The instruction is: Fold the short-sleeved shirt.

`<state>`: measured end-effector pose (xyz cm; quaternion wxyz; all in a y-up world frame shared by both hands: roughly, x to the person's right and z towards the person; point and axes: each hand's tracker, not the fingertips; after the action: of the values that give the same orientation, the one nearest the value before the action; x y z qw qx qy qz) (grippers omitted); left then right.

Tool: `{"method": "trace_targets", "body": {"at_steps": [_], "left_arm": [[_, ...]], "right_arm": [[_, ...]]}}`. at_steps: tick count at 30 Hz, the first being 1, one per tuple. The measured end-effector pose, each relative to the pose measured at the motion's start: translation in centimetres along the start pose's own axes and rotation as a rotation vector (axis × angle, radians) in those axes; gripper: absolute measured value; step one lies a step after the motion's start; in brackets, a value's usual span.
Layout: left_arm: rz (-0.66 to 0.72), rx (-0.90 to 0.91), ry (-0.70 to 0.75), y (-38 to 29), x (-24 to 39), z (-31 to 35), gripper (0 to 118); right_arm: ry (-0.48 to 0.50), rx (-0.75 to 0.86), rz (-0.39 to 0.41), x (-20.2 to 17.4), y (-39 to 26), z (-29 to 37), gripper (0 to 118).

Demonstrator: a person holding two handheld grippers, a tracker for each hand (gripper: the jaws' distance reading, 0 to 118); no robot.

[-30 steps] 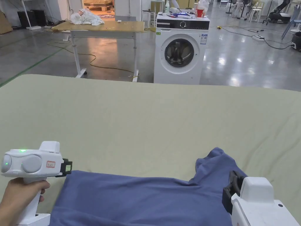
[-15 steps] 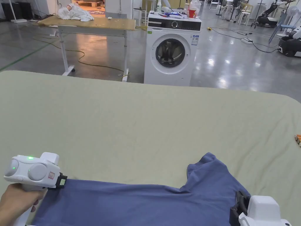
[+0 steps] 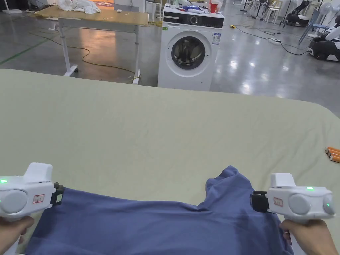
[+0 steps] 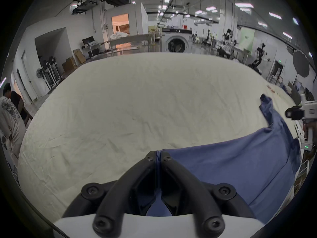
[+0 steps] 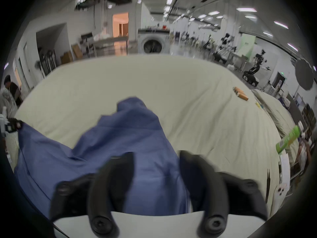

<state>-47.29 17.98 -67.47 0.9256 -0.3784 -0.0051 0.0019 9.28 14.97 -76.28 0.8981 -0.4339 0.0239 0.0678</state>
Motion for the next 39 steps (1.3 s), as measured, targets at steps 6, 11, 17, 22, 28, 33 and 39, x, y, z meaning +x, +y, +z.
{"method": "trace_targets", "body": {"at_steps": [6, 11, 17, 22, 28, 33, 39], "left_arm": [[-0.008, 0.042, 0.003, -0.4, -0.4, 1.8, 0], [-0.014, 0.043, 0.006, -0.8, -0.9, 1.2, 0], [-0.003, 0.035, 0.01, -1.4, -1.2, 0.8, 0], [0.009, 0.059, -0.002, -1.2, -1.4, 2.1, 0], [0.018, 0.096, -0.022, -1.1, -2.9, 4.4, 0], [0.006, 0.144, -0.049, -2.2, -4.0, 7.9, 0], [0.018, 0.164, -0.085, -6.1, -4.9, 11.5, 0]], "right_arm": [[0.008, -0.186, -0.031, 1.8, 0.6, -5.6, 77], [0.017, -0.166, -0.035, 1.3, 0.7, -5.8, 61], [0.036, -0.136, -0.018, 1.0, 1.0, -5.0, 3], [0.077, -0.04, -0.035, 1.5, 0.5, -1.4, 1], [0.098, 0.079, -0.045, 1.8, -1.0, 6.2, 1], [0.092, 0.151, -0.033, 2.3, -3.7, 12.9, 1], [0.093, 0.175, -0.007, 1.9, -8.7, 18.9, 1]]}}
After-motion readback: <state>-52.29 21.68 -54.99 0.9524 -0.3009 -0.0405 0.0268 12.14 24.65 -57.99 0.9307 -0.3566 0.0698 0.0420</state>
